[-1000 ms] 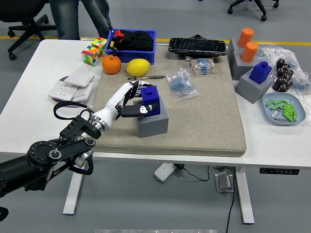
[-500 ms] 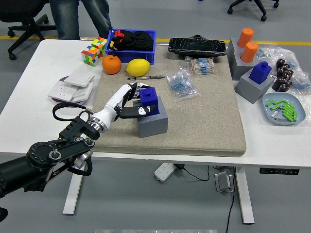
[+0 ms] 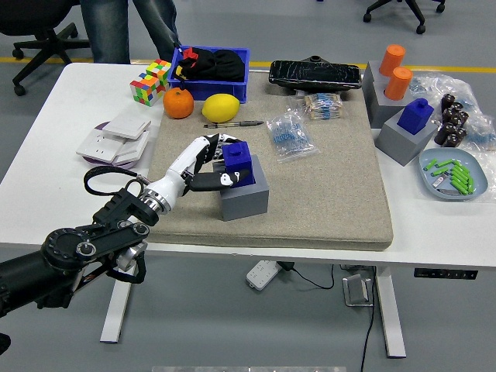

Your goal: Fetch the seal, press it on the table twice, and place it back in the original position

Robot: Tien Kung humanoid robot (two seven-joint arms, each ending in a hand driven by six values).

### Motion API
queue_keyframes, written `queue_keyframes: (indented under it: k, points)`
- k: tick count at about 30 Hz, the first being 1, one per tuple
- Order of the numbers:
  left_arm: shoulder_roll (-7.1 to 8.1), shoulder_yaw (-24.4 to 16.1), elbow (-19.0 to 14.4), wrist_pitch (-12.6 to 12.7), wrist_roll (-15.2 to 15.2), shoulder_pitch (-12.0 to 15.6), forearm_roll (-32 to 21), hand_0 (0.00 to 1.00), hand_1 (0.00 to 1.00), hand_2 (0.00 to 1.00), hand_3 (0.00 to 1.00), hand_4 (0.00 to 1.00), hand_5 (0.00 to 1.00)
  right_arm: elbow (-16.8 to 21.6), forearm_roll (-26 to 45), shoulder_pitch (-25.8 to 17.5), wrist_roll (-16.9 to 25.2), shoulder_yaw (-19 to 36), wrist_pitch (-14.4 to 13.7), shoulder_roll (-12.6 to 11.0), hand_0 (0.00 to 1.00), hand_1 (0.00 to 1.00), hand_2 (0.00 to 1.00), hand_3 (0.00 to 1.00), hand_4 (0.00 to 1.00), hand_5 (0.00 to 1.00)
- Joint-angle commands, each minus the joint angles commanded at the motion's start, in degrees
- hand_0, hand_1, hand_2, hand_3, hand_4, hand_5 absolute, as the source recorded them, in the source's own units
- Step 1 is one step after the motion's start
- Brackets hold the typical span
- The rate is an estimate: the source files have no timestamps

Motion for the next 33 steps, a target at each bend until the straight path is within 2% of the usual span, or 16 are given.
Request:
queue_keyframes:
  k: [5,6,11,12,30,31,33]
  points:
    - [0.00,0.08,0.14,-0.17,0.09,-0.11,0.39,0.712,0.609,0.544,0.634,0.912,0.002,0.01,0.01,0.08,0.01,0.12,-0.01,0.00,0.721,0.678,0.644,0.612,0.712,0.516]
    - [-0.01,0.10,0.16,-0.09,0.09,-0.12,0.47,0.752,0.694,0.645,0.728,0.998,0.067,0.02,0.04,0.08,0.00,0.10,0.02,-0.01,0.721,0.678,0.644,0.612,0.712,0.515]
    - [-0.06,0.11,0.17,-0.27,0.61,-0.13,0.75,0.752,0.694,0.645,0.728,0.998,0.067,0.00,0.00,0.07,-0.02,0.22,0.00,-0.02,0.721,0.678,0.644,0.612,0.712,0.515]
    - [-0.08,0.12,0.15,-0.30,0.71,-0.13,0.81,0.772,0.738,0.678,0.742,0.998,0.098,-0.02,0.00,0.06,-0.03,0.21,0.00,-0.02,0.721,0.678,0.644,0.612,0.712,0.514]
    - [0.00,-0.10,-0.26,0.21,0.66,-0.10,0.51,0.778,0.736,0.675,0.738,0.998,0.126,0.01,0.11,0.04,0.08,0.17,-0.09,0.05,0.721,0.678,0.644,0.612,0.712,0.514]
    - [-0.01,-0.12,-0.33,0.51,0.49,-0.11,0.33,0.762,0.708,0.635,0.727,0.998,0.124,0.02,0.15,0.04,0.11,0.15,-0.09,0.05,0.721,0.678,0.644,0.613,0.712,0.514]
    - [-0.03,-0.17,-0.35,0.72,0.35,-0.15,0.09,0.762,0.708,0.635,0.727,0.998,0.124,0.00,0.12,0.06,0.11,0.21,-0.13,0.05,0.721,0.678,0.644,0.613,0.712,0.514]
